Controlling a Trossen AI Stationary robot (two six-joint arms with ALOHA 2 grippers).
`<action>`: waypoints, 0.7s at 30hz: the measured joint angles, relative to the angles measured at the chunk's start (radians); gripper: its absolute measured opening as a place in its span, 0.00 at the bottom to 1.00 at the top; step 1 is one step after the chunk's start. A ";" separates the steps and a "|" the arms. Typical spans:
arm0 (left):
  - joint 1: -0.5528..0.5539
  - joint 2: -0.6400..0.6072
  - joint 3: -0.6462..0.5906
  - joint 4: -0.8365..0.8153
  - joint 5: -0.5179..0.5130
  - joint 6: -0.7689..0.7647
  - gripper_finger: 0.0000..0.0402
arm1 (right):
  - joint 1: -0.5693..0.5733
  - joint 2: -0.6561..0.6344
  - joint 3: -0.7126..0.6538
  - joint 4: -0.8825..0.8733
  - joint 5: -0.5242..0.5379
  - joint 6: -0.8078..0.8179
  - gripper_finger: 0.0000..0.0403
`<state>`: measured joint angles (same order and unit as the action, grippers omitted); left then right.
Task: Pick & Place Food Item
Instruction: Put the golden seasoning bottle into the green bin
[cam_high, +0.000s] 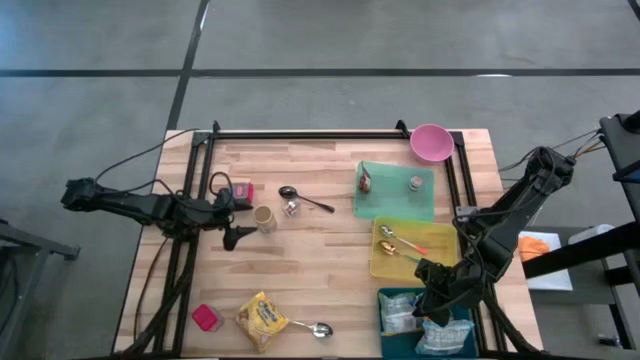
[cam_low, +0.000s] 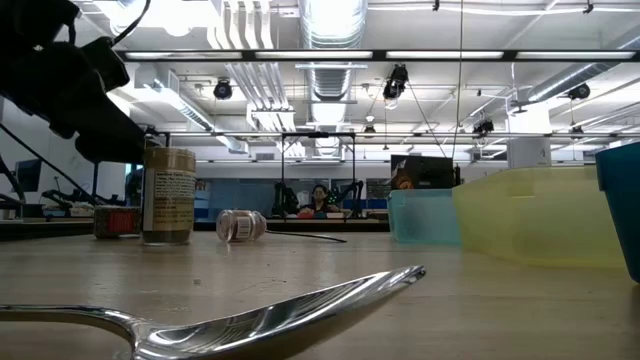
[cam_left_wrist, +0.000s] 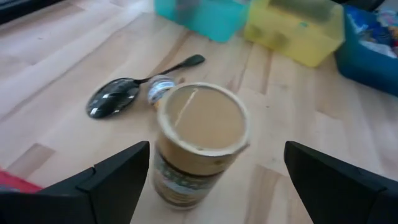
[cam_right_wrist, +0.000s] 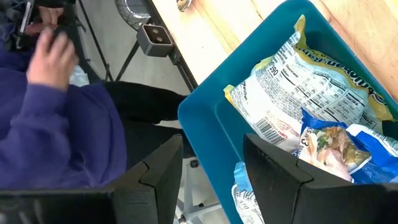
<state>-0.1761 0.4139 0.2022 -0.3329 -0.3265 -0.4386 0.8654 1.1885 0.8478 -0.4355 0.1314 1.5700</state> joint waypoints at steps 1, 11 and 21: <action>0.000 0.000 -0.005 0.002 -0.016 -0.006 0.94 | 0.000 0.000 0.000 0.000 0.000 0.000 0.41; -0.006 0.000 -0.118 0.170 -0.024 -0.041 0.94 | 0.000 0.000 0.000 0.000 0.000 0.000 0.41; -0.006 0.030 -0.149 0.246 -0.054 -0.030 0.94 | 0.000 0.000 0.000 -0.001 0.000 0.000 0.41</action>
<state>-0.1825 0.4438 0.0532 -0.0864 -0.3807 -0.4691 0.8650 1.1885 0.8478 -0.4366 0.1314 1.5700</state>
